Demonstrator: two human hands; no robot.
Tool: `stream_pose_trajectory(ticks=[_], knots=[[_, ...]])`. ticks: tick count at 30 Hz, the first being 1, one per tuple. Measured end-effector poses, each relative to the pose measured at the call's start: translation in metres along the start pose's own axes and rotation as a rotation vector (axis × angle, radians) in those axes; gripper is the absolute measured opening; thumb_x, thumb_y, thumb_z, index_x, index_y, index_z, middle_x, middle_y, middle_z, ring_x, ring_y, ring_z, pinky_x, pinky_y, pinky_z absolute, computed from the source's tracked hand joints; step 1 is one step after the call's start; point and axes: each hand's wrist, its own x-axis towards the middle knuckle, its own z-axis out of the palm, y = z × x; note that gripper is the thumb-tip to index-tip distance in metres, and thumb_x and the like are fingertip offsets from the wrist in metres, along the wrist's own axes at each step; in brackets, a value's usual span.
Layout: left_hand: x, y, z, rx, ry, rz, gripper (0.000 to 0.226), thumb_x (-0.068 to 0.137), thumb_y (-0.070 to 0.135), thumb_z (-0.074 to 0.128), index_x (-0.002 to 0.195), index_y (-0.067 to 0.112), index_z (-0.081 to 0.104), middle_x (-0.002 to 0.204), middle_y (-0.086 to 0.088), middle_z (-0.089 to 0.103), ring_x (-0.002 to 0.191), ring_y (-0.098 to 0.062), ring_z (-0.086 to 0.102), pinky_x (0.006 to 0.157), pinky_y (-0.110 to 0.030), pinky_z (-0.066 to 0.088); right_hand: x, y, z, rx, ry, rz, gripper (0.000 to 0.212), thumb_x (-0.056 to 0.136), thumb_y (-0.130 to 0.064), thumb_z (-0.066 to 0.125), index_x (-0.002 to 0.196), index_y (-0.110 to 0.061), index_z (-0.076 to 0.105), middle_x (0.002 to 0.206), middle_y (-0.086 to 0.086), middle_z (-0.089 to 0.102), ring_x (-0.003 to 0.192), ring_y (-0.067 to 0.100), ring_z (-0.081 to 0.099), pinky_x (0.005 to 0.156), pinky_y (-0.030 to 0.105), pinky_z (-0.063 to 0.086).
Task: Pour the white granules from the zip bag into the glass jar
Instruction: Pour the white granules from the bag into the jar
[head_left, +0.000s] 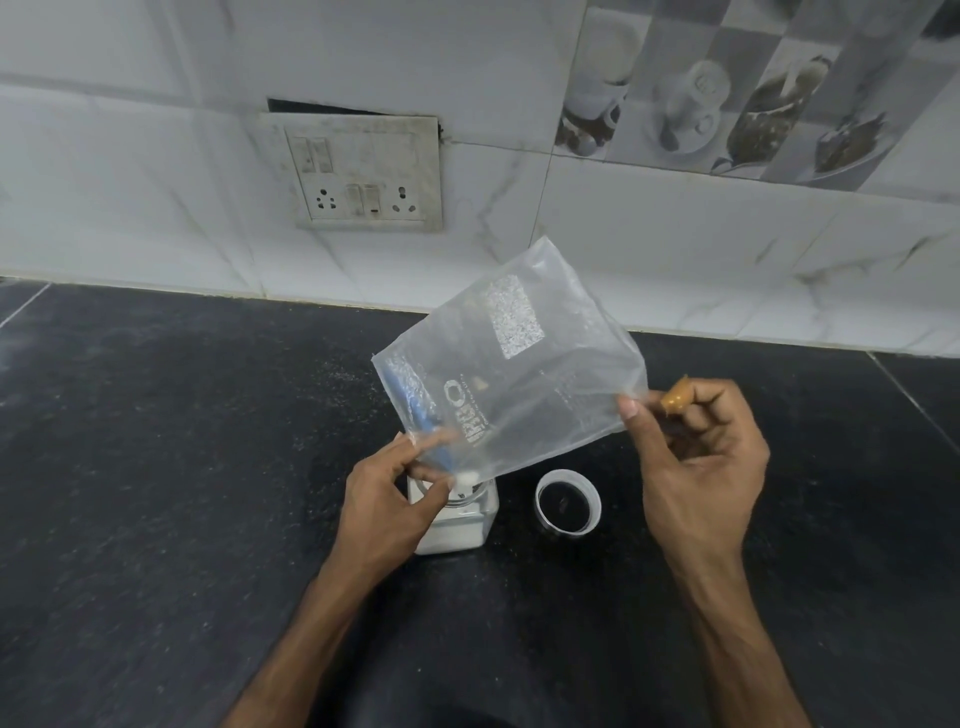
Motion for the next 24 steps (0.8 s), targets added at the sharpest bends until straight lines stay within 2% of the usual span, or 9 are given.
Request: stream_pose_trajectory(ticks=[4, 6, 8, 10, 12, 17, 19, 21, 24], knots=[[-0.0004, 0.0020, -0.0006, 0.015, 0.002, -0.007, 0.068, 0.076, -0.003, 0.081, 0.112, 0.051, 0.060, 0.089, 0.033, 0.070, 0.074, 0.002, 0.070, 0.094, -0.036, 0.055, -0.0027, 0.0005, 0.0002, -0.011, -0.011, -0.016, 0.031, 0.082, -0.002, 0.077, 0.084, -0.024, 0.054, 0.083, -0.008, 0.072, 0.082, 0.012, 0.072, 0.069, 0.025, 0.056], [-0.0006, 0.0027, -0.0007, 0.018, 0.008, -0.001, 0.067, 0.076, -0.001, 0.081, 0.112, 0.051, 0.060, 0.094, 0.028, 0.071, 0.074, 0.000, 0.070, 0.093, -0.041, 0.057, -0.0037, 0.0007, 0.0007, -0.023, -0.020, -0.015, 0.030, 0.082, -0.004, 0.077, 0.083, -0.024, 0.054, 0.082, -0.004, 0.072, 0.082, 0.015, 0.072, 0.069, 0.026, 0.056], [-0.0003, 0.0020, -0.0008, 0.017, 0.014, 0.004, 0.066, 0.076, 0.000, 0.081, 0.112, 0.050, 0.060, 0.097, 0.021, 0.071, 0.074, 0.000, 0.070, 0.088, -0.041, 0.059, -0.0034, 0.0004, 0.0009, -0.022, -0.026, -0.017, 0.031, 0.082, -0.004, 0.077, 0.083, -0.024, 0.054, 0.081, -0.003, 0.071, 0.082, 0.015, 0.072, 0.070, 0.026, 0.056], [-0.0005, 0.0015, -0.0008, 0.020, 0.010, 0.009, 0.065, 0.077, -0.001, 0.081, 0.113, 0.049, 0.060, 0.090, 0.013, 0.074, 0.075, -0.002, 0.071, 0.088, -0.043, 0.059, -0.0025, 0.0000, 0.0002, -0.024, -0.031, -0.013, 0.032, 0.082, -0.003, 0.077, 0.083, -0.024, 0.054, 0.081, -0.003, 0.071, 0.081, 0.014, 0.072, 0.069, 0.027, 0.056], [-0.0001, 0.0011, -0.0009, 0.020, 0.007, 0.010, 0.063, 0.077, 0.000, 0.081, 0.113, 0.047, 0.062, 0.093, 0.015, 0.074, 0.075, -0.003, 0.071, 0.088, -0.043, 0.059, -0.0017, 0.0001, 0.0001, -0.019, -0.025, -0.013, 0.032, 0.082, -0.003, 0.077, 0.082, -0.025, 0.054, 0.080, -0.002, 0.071, 0.081, 0.014, 0.072, 0.068, 0.028, 0.056], [-0.0002, 0.0017, -0.0004, 0.017, 0.000, 0.008, 0.064, 0.077, -0.001, 0.080, 0.112, 0.050, 0.060, 0.099, 0.013, 0.072, 0.074, -0.003, 0.070, 0.077, -0.028, 0.059, -0.0030, 0.0013, -0.0005, -0.065, -0.093, 0.005, 0.033, 0.081, -0.005, 0.078, 0.079, -0.025, 0.053, 0.078, 0.001, 0.070, 0.075, 0.025, 0.070, 0.064, 0.028, 0.054], [-0.0001, 0.0033, -0.0011, 0.017, 0.011, 0.011, 0.065, 0.077, -0.002, 0.080, 0.110, 0.050, 0.059, 0.098, 0.017, 0.071, 0.073, 0.000, 0.068, 0.074, -0.025, 0.058, -0.0026, 0.0008, -0.0005, -0.072, -0.104, -0.007, 0.032, 0.081, -0.005, 0.079, 0.079, -0.025, 0.054, 0.080, -0.001, 0.071, 0.074, 0.022, 0.070, 0.065, 0.028, 0.054], [-0.0004, 0.0042, -0.0013, 0.017, 0.001, 0.002, 0.066, 0.077, -0.002, 0.080, 0.111, 0.050, 0.059, 0.092, 0.020, 0.072, 0.074, 0.003, 0.067, 0.080, -0.028, 0.059, -0.0019, 0.0010, -0.0013, -0.059, -0.072, -0.010, 0.034, 0.081, -0.004, 0.079, 0.079, -0.027, 0.054, 0.080, -0.005, 0.071, 0.074, 0.016, 0.070, 0.065, 0.024, 0.053], [-0.0009, 0.0052, -0.0015, 0.020, -0.005, -0.004, 0.066, 0.077, -0.003, 0.079, 0.112, 0.050, 0.059, 0.096, 0.033, 0.069, 0.076, 0.003, 0.069, 0.095, -0.041, 0.057, -0.0004, 0.0026, -0.0025, -0.034, -0.044, -0.002, 0.035, 0.081, -0.003, 0.079, 0.079, -0.027, 0.053, 0.079, -0.003, 0.071, 0.074, 0.018, 0.069, 0.065, 0.024, 0.053]])
